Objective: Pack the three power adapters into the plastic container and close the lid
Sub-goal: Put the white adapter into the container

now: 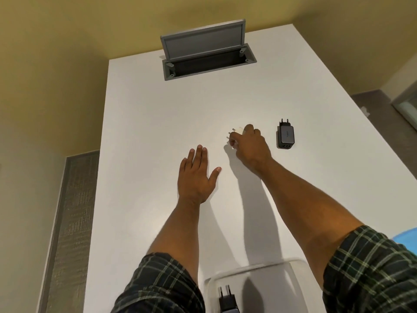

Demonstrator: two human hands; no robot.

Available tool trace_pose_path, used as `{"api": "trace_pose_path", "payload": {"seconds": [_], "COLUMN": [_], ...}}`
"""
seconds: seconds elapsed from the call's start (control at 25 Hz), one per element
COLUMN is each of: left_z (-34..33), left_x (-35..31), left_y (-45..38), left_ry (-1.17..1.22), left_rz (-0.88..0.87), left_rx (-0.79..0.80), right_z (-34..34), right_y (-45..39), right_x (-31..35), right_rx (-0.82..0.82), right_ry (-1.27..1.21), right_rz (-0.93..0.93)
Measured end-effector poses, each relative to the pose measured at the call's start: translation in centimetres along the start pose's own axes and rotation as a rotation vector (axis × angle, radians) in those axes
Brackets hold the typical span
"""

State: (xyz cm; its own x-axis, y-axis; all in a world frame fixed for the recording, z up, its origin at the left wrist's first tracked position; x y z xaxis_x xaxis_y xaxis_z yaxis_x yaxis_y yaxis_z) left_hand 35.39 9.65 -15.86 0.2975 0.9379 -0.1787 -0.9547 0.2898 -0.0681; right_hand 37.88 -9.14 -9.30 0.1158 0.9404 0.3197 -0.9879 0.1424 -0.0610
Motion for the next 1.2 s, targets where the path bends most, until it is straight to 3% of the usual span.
{"api": "trace_pose_path", "payload": {"seconds": [0.4, 0.8, 0.96, 1.2], "left_z": [4.1, 11.8, 13.9, 14.6], "left_x": [-2.6, -8.6, -9.5, -9.3], "left_y": [4.1, 14.8, 18.9, 24.2], "left_ry": [-0.043, 0.051, 0.013, -0.009], "left_rz": [0.005, -0.148, -0.250, -0.314], "left_rx": [0.481, 0.233, 0.257, 0.275], "right_z": [4.4, 10.7, 11.8, 12.6], "right_y": [8.8, 18.8, 22.8, 27.7], "right_x": [0.4, 3.9, 4.6, 5.2], "right_rx": [-0.059, -0.255, -0.236, -0.218], "right_ry": [-0.008, -0.009, 0.020, -0.030], "right_rz": [0.146, 0.452, 0.631, 0.654]}}
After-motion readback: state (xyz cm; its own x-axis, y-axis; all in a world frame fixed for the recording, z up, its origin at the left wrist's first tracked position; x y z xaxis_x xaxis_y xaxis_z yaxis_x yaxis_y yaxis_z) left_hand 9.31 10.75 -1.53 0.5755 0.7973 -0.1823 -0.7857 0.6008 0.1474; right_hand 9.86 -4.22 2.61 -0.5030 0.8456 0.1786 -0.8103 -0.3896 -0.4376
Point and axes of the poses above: each hand's wrist, its own y-axis away from the middle knuckle, its own z-axis out of the back of the hand, x = y × z, the point moved 6 cm from there along -y, towards the middle knuckle, and after that the axes turned 7 degrees about -x, right-handed, at the moved point
